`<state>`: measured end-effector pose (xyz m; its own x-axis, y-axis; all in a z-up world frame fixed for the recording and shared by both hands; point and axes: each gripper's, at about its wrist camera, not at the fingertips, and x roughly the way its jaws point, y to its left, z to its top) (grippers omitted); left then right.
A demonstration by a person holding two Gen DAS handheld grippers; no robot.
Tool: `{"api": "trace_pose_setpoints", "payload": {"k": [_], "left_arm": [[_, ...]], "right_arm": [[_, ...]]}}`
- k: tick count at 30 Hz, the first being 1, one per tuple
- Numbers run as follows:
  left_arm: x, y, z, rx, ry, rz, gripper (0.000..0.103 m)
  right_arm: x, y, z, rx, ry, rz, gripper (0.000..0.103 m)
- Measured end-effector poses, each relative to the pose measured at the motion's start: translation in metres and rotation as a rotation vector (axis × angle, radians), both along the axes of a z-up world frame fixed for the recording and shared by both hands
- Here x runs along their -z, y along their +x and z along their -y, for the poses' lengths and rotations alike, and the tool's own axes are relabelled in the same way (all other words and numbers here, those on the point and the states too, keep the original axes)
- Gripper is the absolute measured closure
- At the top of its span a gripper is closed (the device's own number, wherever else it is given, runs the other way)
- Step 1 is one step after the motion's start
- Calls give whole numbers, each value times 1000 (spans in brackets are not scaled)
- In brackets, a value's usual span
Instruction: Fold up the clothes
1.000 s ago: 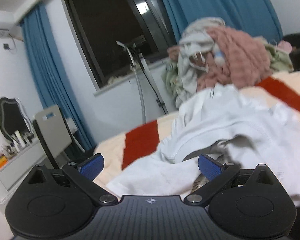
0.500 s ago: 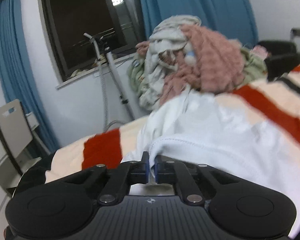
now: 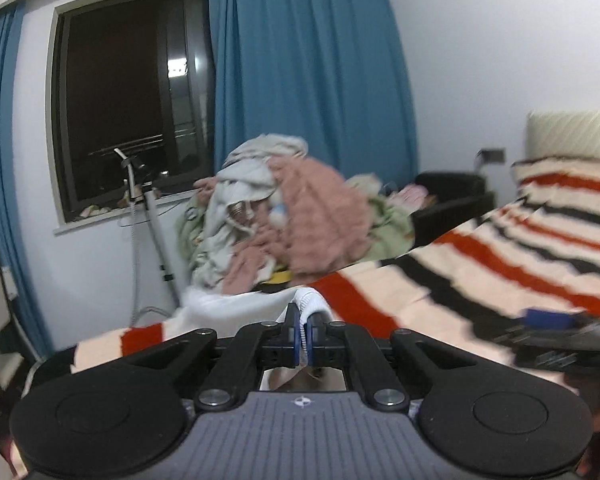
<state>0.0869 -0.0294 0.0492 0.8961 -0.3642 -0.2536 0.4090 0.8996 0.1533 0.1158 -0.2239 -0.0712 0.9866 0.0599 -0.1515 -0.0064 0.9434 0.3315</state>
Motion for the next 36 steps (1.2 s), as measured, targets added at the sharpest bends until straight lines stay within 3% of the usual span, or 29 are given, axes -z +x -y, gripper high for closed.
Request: {"api": "trace_pose_setpoints", "payload": {"k": [4,8,11,18,20,27,31,36], "left_arm": [[7,-62,-15,5,-85,1,100],[18,-89,-47,-16,-181,-19,100],[22,-87,-72,-16,-259,-58,100],[36,-73,-102,-28,-319,-140,99],[38,-71,-106,-18,-307,-157,98],[48,-45,-107,-87,-278,-228,97],[55,-48,-82,-43,-169,-217,96],[68,-57,-53,4,-103,-200,97]], "right_arm": [[-18,-30,-21,-146,8,-25,0],[-20,-40,-55,-235,-108,-28,0],[-13,-34,-80,-278,-179,-48,0],[5,-14,-116,-317,-239,-83,0],[9,-8,-120,-327,-259,-100,0],[9,3,-86,-213,-137,-144,0],[9,10,-67,-148,-68,-169,0],[15,23,-44,-81,20,-231,0]]}}
